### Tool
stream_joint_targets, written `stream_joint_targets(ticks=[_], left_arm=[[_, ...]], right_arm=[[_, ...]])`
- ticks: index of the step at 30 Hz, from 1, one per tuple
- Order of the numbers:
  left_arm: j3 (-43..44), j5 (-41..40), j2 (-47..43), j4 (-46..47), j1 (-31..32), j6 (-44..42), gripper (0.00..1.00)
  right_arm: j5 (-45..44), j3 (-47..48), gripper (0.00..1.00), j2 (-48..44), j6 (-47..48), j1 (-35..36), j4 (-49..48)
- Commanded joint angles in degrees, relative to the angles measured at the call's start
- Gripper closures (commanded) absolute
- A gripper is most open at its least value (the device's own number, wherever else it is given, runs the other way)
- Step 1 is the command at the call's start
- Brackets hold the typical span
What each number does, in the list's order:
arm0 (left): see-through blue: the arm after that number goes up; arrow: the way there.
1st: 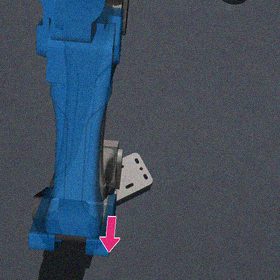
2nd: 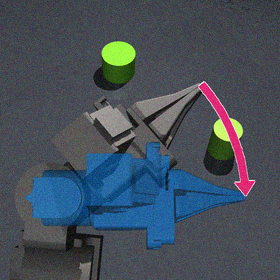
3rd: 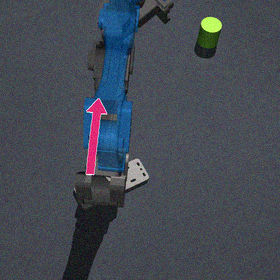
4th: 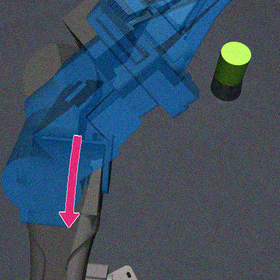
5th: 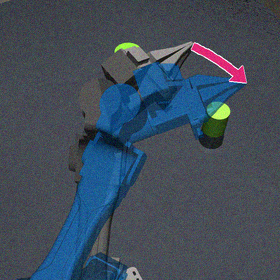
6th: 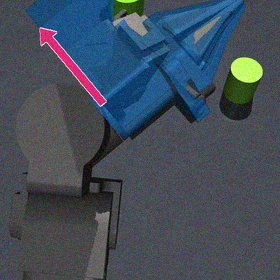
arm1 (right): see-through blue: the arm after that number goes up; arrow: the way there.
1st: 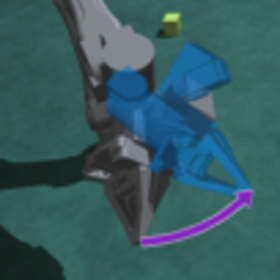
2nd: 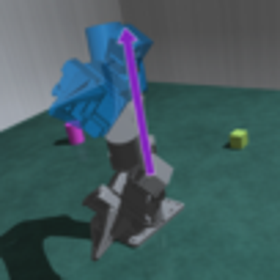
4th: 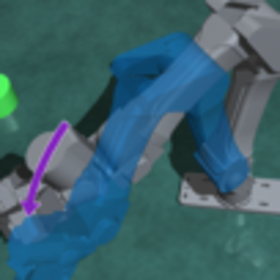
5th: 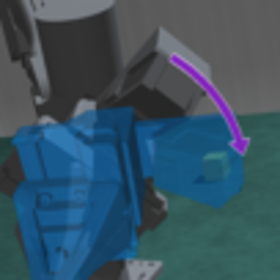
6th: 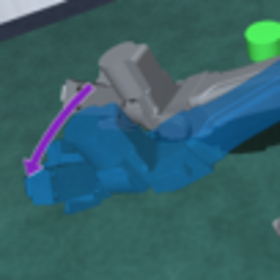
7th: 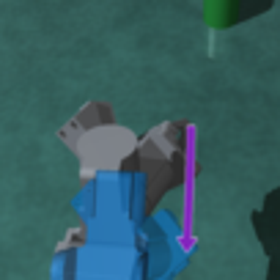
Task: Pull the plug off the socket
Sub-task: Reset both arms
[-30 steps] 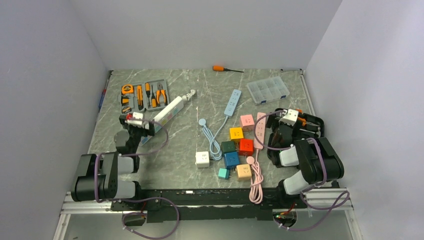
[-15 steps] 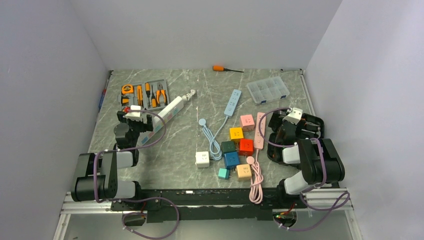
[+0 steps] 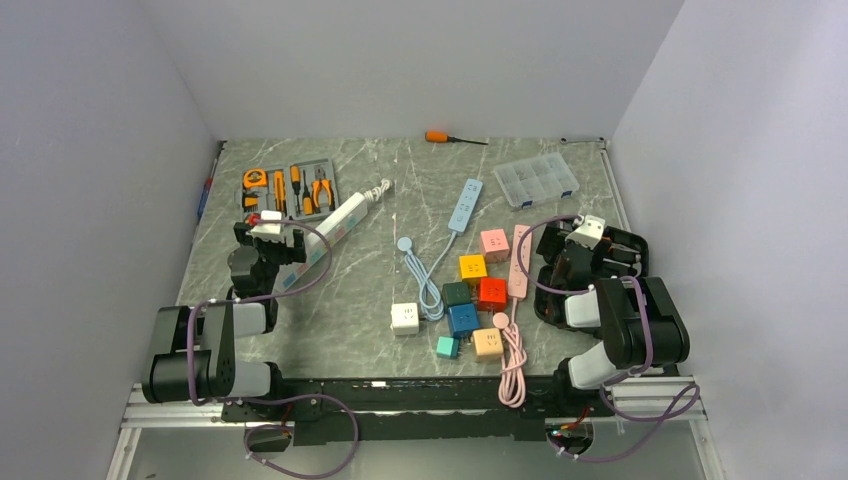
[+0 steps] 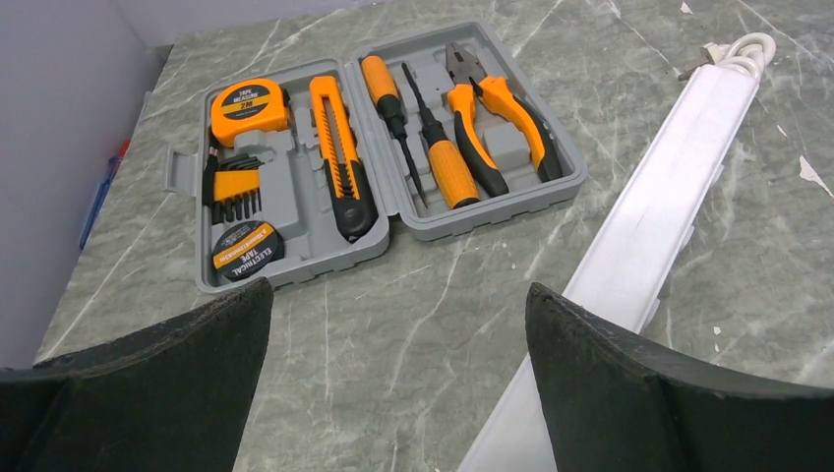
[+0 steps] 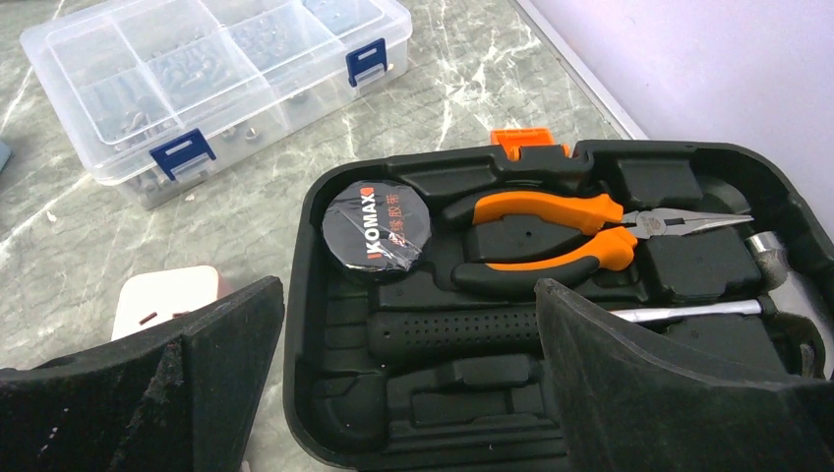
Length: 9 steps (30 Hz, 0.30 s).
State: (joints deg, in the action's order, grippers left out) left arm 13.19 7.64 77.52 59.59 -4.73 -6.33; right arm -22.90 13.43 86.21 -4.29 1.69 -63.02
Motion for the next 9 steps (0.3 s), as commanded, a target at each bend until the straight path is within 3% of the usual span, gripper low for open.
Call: stream_joint_targets(ticks=[1, 6, 9], left_arm=[[-0.06, -0.52, -0.06, 1.05, 0.12, 0.88, 0.01], [0.15, -0.68, -0.08, 0.96, 0.23, 0.83, 0.01], [0.68, -7.36, -0.97, -1.84, 1.67, 1.74, 0.01]], right_arm=[[0.66, -0.25, 0.00, -1.23, -0.62, -0.02, -3.34], [0.67, -0.28, 0.00, -1.24, -0.64, -0.02, -3.33], [0.66, -0.26, 0.00, -1.26, -0.67, -0.02, -3.38]])
